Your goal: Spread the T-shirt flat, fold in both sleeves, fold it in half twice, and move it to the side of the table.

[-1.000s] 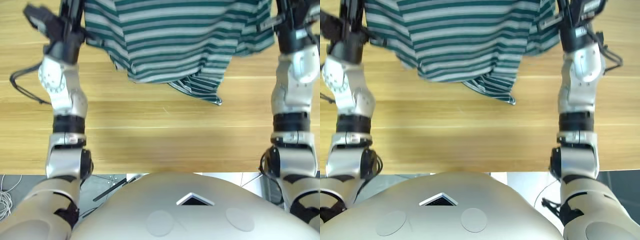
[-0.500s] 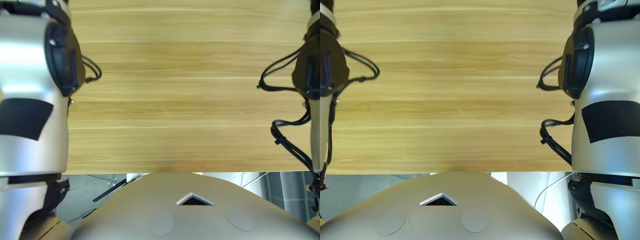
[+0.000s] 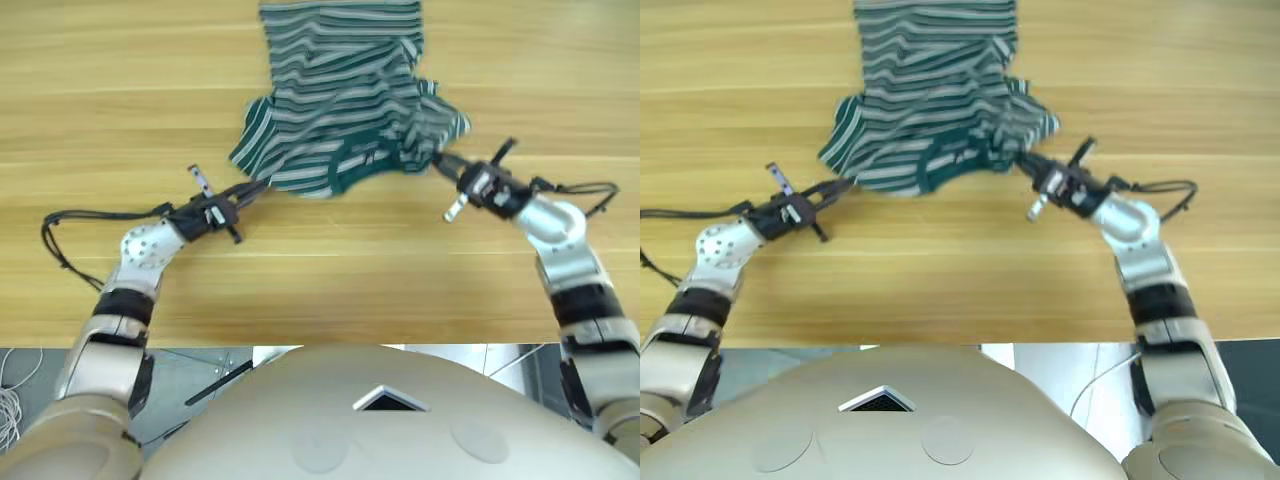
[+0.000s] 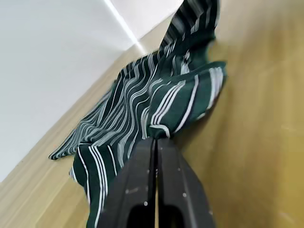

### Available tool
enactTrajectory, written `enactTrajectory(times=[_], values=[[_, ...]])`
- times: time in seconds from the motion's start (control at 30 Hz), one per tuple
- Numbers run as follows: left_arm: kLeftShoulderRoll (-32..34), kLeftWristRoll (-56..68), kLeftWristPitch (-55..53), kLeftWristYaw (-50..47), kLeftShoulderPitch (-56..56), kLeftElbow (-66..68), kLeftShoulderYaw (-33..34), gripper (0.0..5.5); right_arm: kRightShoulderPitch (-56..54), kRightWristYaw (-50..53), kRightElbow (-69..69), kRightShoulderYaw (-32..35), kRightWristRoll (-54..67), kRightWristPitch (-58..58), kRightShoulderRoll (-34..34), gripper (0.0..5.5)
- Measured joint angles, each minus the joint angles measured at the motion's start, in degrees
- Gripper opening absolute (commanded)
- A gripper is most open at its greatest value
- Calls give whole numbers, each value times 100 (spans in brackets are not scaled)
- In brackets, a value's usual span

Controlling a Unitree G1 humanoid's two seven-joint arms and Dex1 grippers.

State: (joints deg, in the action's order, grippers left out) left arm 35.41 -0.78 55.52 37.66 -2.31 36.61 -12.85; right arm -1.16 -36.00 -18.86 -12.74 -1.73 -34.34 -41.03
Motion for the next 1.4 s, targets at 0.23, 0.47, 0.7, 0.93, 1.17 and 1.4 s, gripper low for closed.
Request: enactTrajectory(times=[0.23,0.47,0.7,0.93,1.17,1.4], values=[[298,-268,-377,-629,1494,-1469,503,2,1547,-305,1151,285,-218,-229,-747,0],[309,125,-805,-559,2275,-2135,629,84,2121,-42,1617,653,-602,-189,-761,64],[345,2401,-1169,312,3118,-3309,719,201,2320,37,1945,886,-438,-108,-726,193],[85,4788,-1985,1542,3119,-3992,1396,293,2856,-153,2325,1109,-155,-218,-791,286],[-535,1695,-1840,227,2014,-3044,1483,312,1353,502,1585,1627,17,249,-487,286],[-907,535,-1535,-339,1812,-2743,1281,312,-254,1810,-758,632,-2244,637,-158,286]])
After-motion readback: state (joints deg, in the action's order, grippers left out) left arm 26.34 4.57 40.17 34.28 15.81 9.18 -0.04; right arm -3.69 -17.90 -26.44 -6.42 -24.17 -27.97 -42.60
